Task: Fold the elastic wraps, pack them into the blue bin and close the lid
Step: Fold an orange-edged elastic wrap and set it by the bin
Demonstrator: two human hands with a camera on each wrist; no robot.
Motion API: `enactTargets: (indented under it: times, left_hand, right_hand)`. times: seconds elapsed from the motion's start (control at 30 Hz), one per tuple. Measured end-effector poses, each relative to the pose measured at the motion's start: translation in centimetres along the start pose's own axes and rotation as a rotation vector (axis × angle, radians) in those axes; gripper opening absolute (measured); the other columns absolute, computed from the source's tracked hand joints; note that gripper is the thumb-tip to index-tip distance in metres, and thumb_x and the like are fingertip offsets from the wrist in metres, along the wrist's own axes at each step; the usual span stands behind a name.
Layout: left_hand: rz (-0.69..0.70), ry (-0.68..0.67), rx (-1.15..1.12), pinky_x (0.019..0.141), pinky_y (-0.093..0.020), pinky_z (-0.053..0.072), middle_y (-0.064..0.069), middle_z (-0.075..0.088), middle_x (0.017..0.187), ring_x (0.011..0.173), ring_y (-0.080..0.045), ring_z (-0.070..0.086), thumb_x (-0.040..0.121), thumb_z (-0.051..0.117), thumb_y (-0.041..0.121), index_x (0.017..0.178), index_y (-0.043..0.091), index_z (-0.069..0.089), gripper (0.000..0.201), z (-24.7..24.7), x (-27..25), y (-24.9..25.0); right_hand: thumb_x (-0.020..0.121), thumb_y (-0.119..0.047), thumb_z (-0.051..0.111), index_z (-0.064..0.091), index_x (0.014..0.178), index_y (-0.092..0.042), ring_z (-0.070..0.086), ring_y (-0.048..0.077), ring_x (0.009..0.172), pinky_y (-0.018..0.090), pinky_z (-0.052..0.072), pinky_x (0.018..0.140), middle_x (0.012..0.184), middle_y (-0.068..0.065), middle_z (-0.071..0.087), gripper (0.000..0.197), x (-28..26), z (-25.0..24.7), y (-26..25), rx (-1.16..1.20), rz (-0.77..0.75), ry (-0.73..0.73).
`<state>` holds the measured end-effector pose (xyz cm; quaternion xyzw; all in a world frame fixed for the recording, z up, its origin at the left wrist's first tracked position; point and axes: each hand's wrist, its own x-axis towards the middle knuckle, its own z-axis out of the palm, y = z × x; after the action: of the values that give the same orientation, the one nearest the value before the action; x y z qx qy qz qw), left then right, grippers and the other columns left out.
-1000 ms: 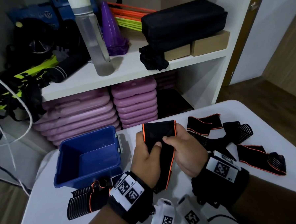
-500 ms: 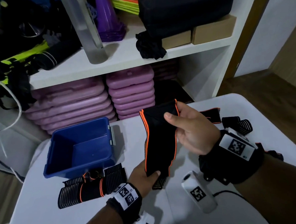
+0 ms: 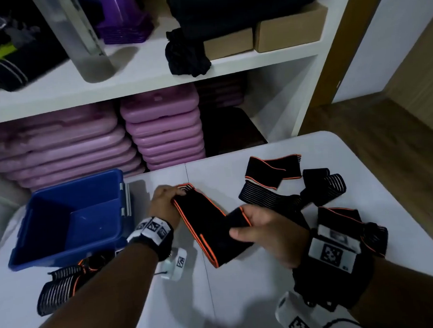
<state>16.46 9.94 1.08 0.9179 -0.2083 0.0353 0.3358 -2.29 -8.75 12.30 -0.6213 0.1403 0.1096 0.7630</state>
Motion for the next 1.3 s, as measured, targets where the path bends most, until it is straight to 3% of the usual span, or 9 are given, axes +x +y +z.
enactTargets:
  times: [0.1, 0.17, 0.27, 0.4, 0.63, 0.8, 1.0, 1.17, 1.3]
  left_hand:
    - [0.077, -0.006, 0.018, 0.097, -0.032, 0.041, -0.019, 0.055, 0.118, 0.109, -0.036, 0.059, 0.070, 0.065, -0.019, 0.091, 0.004, 0.072, 0.033, 0.1, 3.1, 0.3]
    - [0.088, -0.150, 0.111, 0.101, -0.034, 0.040, -0.020, 0.045, 0.135, 0.119, -0.037, 0.052, 0.073, 0.068, -0.011, 0.105, 0.005, 0.069, 0.035, 0.2, 4.3, 0.0]
    - [0.230, -0.375, 0.288, 0.095, -0.048, 0.050, -0.022, 0.034, 0.149, 0.116, -0.043, 0.056, 0.068, 0.075, -0.007, 0.120, 0.008, 0.065, 0.055, 0.9, 4.6, -0.8]
    - [0.279, -0.535, 0.434, 0.102, -0.043, 0.041, -0.007, 0.020, 0.159, 0.129, -0.036, 0.047, 0.082, 0.060, -0.005, 0.143, 0.012, 0.045, 0.066, 1.4, 4.2, -1.1]
    - [0.174, -0.750, 0.761, 0.079, -0.031, 0.053, 0.001, -0.027, 0.158, 0.092, -0.028, 0.062, 0.081, 0.059, 0.007, 0.136, 0.037, 0.038, 0.066, 1.4, 2.7, -1.8]
    - [0.057, -0.602, 0.711, 0.099, -0.038, 0.043, -0.006, -0.010, 0.161, 0.113, -0.032, 0.054, 0.084, 0.054, 0.014, 0.135, 0.033, 0.042, 0.056, 0.6, 0.3, 1.1]
    - [0.078, -0.506, 0.243, 0.091, -0.037, 0.048, 0.002, 0.057, 0.124, 0.108, -0.022, 0.059, 0.079, 0.046, 0.036, 0.113, 0.023, 0.063, 0.040, 3.3, -7.4, 4.5]
    - [0.065, -0.660, 0.076, 0.085, -0.028, 0.049, 0.014, 0.061, 0.104, 0.097, -0.010, 0.059, 0.085, 0.055, 0.049, 0.109, 0.035, 0.059, 0.028, 5.1, -13.8, 8.0]
    - [-0.048, -0.613, 0.102, 0.089, -0.026, 0.046, 0.013, 0.061, 0.115, 0.105, -0.011, 0.058, 0.085, 0.059, 0.045, 0.123, 0.039, 0.053, 0.039, 5.2, -16.1, 8.6]
  right_hand:
    - [0.073, -0.015, 0.070, 0.059, 0.097, -0.017, 0.063, 0.016, 0.086, 0.034, 0.049, 0.083, 0.086, -0.001, 0.068, 0.026, 1.1, -1.6, 3.3, -0.152, 0.064, -0.012]
    - [0.078, -0.021, 0.072, 0.059, 0.095, -0.025, 0.065, 0.008, 0.083, 0.028, 0.050, 0.080, 0.082, -0.011, 0.069, 0.022, 1.6, -2.7, 5.1, -0.332, 0.118, -0.030]
    - [0.070, -0.036, 0.070, 0.057, 0.099, -0.031, 0.067, 0.014, 0.091, 0.036, 0.052, 0.085, 0.094, -0.006, 0.069, 0.032, 2.0, -3.8, 7.9, -0.522, 0.188, -0.032]
    - [0.069, -0.041, 0.065, 0.051, 0.099, -0.042, 0.061, 0.014, 0.094, 0.034, 0.051, 0.086, 0.104, -0.004, 0.061, 0.033, 1.6, -4.9, 11.3, -0.736, 0.225, -0.111]
    - [0.075, -0.041, 0.062, 0.047, 0.097, -0.045, 0.060, 0.014, 0.094, 0.035, 0.051, 0.085, 0.105, -0.007, 0.058, 0.027, 1.6, -5.8, 13.6, -0.849, 0.269, -0.145]
    - [0.079, -0.032, 0.070, 0.051, 0.100, -0.038, 0.062, 0.011, 0.094, 0.029, 0.052, 0.085, 0.102, -0.008, 0.062, 0.029, 1.8, -6.0, 14.0, -0.807, 0.246, -0.109]
    - [0.077, -0.028, 0.073, 0.055, 0.103, -0.027, 0.062, 0.012, 0.091, 0.030, 0.051, 0.085, 0.096, -0.008, 0.062, 0.031, 1.9, -6.1, 14.7, -0.804, 0.202, -0.059]
    - [0.082, -0.027, 0.069, 0.059, 0.102, -0.014, 0.060, 0.024, 0.086, 0.038, 0.048, 0.080, 0.094, 0.005, 0.063, 0.026, 2.5, -6.0, 14.3, -0.934, 0.146, -0.113]
    - [0.091, -0.023, 0.061, 0.058, 0.115, -0.016, 0.059, 0.022, 0.095, 0.033, 0.046, 0.084, 0.101, 0.000, 0.063, 0.025, 2.7, -6.1, 14.7, -0.965, 0.146, -0.162]
